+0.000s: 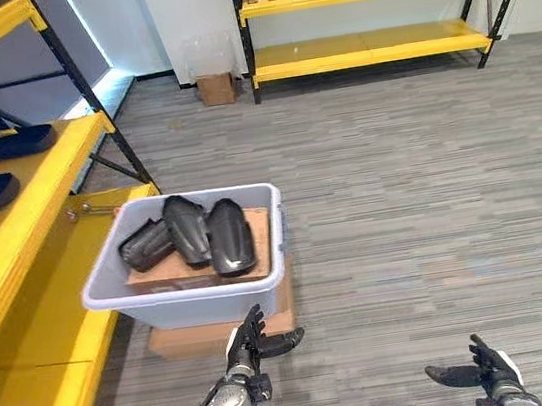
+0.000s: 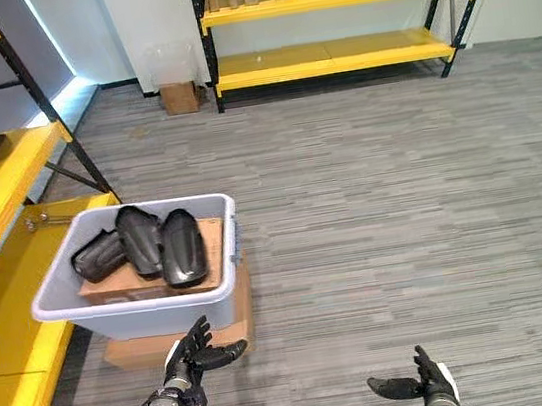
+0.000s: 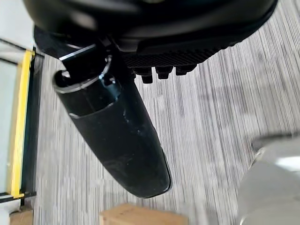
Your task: Move parts from the plastic box to the shelf.
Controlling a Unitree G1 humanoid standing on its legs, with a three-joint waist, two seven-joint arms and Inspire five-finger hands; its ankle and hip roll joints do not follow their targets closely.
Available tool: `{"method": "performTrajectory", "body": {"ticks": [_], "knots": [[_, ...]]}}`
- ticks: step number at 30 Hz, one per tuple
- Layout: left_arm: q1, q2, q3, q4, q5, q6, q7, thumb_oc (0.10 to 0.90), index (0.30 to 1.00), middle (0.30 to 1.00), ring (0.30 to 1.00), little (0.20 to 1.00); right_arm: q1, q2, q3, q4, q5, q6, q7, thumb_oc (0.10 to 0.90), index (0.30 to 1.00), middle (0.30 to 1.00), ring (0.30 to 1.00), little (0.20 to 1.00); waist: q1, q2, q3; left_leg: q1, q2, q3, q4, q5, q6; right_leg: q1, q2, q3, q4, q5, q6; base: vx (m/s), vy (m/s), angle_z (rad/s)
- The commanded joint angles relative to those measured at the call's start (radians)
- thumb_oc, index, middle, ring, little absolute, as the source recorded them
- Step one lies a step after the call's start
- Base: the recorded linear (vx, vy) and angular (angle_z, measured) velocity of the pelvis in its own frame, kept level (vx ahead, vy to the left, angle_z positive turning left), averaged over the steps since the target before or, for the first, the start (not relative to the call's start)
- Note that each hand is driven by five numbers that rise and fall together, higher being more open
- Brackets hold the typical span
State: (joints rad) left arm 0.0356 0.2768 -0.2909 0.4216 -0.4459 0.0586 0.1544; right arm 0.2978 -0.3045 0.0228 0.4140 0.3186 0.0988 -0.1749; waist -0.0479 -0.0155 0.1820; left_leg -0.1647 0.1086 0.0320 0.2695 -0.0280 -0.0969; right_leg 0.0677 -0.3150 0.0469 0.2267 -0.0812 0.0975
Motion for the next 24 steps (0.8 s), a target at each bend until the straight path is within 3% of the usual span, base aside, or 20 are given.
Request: {"method": "performTrajectory", "body": {"ticks": [1,3,4,5,7,8,9,10,11,12,13,24], "knots": [[-0.008,0.081,0.057,-0.154,0.024,-0.088,0.001,0.900,1.000,1.000,1.000,1.000,-0.123,0.020,0.061,-0.061,0.017,-0.078,0.016,0.900,1.000,1.000,1.000,1.000,0.021,-0.026,-0.046,0.017,0.055,-0.050,-0.139,0.056,0.010,0.029,0.015,-0.002,-0.066,0.077,0.095,0.11,0.558,-0.05],[-0.022,0.096,0.047,-0.161,0.024,-0.087,0.006,0.900,1.000,1.000,1.000,1.000,-0.142,0.036,0.073,-0.066,0.022,-0.081,0.010,0.900,1.000,1.000,1.000,1.000,0.009,-0.026,-0.037,0.017,-0.014,-0.037,-0.137,0.017,0.062,-0.046,-0.009,0.030,0.007,0.238,0.076,0.10,0.661,-0.32],[-0.020,0.098,0.048,-0.164,0.025,-0.084,0.010,0.900,1.000,1.000,1.000,1.000,-0.146,0.042,0.079,-0.071,0.026,-0.085,0.008,0.900,1.000,1.000,1.000,1.000,0.006,-0.013,-0.021,0.037,-0.038,-0.029,-0.148,0.001,0.091,-0.092,-0.018,0.008,0.087,0.285,0.052,0.05,0.623,-0.11],[-0.021,0.101,0.057,-0.166,0.027,-0.083,0.013,0.900,1.000,1.000,1.000,1.000,-0.153,0.046,0.083,-0.072,0.030,-0.088,0.008,0.900,1.000,1.000,1.000,1.000,0.006,-0.003,0.000,0.058,-0.046,-0.017,-0.150,-0.013,0.105,-0.124,-0.019,-0.031,0.150,0.275,0.035,0.07,0.603,0.31],[-0.007,0.099,0.068,-0.166,0.026,-0.085,0.006,0.900,1.000,1.000,1.000,1.000,-0.154,0.040,0.090,-0.070,0.036,-0.094,0.016,0.900,1.000,1.000,1.000,1.000,-0.005,0.017,0.015,0.111,-0.050,-0.003,-0.177,-0.021,0.120,-0.184,0.059,-0.104,0.218,0.166,0.021,0.12,0.398,-0.15],[-0.005,0.094,0.074,-0.161,0.019,-0.086,0.004,0.900,1.000,1.000,1.000,1.000,-0.161,0.036,0.094,-0.068,0.038,-0.096,0.017,0.900,1.000,1.000,1.000,1.000,-0.001,0.020,0.025,0.138,-0.054,0.009,-0.193,-0.028,0.123,-0.221,0.101,-0.194,0.178,0.088,0.011,0.13,0.178,-0.22],[-0.005,0.093,0.078,-0.164,0.014,-0.085,0.003,0.900,1.000,1.000,1.000,1.000,-0.169,0.032,0.095,-0.065,0.042,-0.098,0.014,0.900,1.000,1.000,1.000,1.000,-0.001,0.020,0.031,0.152,-0.058,0.011,-0.197,-0.033,0.120,-0.219,0.116,-0.228,0.133,0.067,0.015,0.21,0.082,-0.17],[-0.003,0.078,0.091,-0.161,0.008,-0.089,0.001,0.900,1.000,1.000,1.000,1.000,-0.185,0.024,0.103,-0.062,0.037,-0.101,0.014,0.900,1.000,1.000,1.000,1.000,0.005,0.006,0.032,0.184,-0.068,0.019,-0.198,-0.049,0.108,-0.230,0.137,-0.288,-0.005,0.071,0.034,0.23,-0.074,-0.40],[0.001,0.071,0.091,-0.153,0.017,-0.091,0.003,0.900,1.000,1.000,1.000,1.000,-0.180,0.019,0.108,-0.058,0.027,-0.101,0.012,0.900,1.000,1.000,1.000,1.000,0.016,-0.005,0.031,0.194,-0.070,0.021,-0.183,-0.057,0.096,-0.160,0.139,-0.297,-0.084,0.062,0.032,0.27,-0.126,-0.33],[0.012,0.057,0.091,-0.154,0.015,-0.097,-0.003,0.900,1.000,1.000,1.000,1.000,-0.186,0.014,0.118,-0.052,0.027,-0.101,0.014,0.900,1.000,1.000,1.000,1.000,0.017,-0.007,0.019,0.205,-0.063,0.027,-0.186,-0.052,0.087,-0.126,0.171,-0.249,-0.120,0.065,0.027,0.22,-0.163,0.06],[0.025,0.050,0.095,-0.157,0.019,-0.096,-0.008,0.900,1.000,1.000,1.000,1.000,-0.179,0.005,0.115,-0.059,0.019,-0.098,0.023,0.900,1.000,1.000,1.000,1.000,0.028,-0.007,-0.003,0.218,-0.055,0.040,-0.204,-0.045,0.080,-0.095,0.167,-0.281,-0.162,0.074,0.027,0.18,-0.145,0.20],[0.044,0.037,0.092,-0.148,0.024,-0.076,-0.014,0.900,1.000,1.000,1.000,1.000,-0.153,-0.001,0.114,-0.055,0.025,-0.087,0.030,0.900,1.000,1.000,1.000,1.000,0.017,0.016,-0.032,0.258,-0.010,0.039,-0.243,-0.022,0.036,-0.015,0.200,-0.278,-0.229,0.053,0.008,0.05,-0.100,0.02]]}}
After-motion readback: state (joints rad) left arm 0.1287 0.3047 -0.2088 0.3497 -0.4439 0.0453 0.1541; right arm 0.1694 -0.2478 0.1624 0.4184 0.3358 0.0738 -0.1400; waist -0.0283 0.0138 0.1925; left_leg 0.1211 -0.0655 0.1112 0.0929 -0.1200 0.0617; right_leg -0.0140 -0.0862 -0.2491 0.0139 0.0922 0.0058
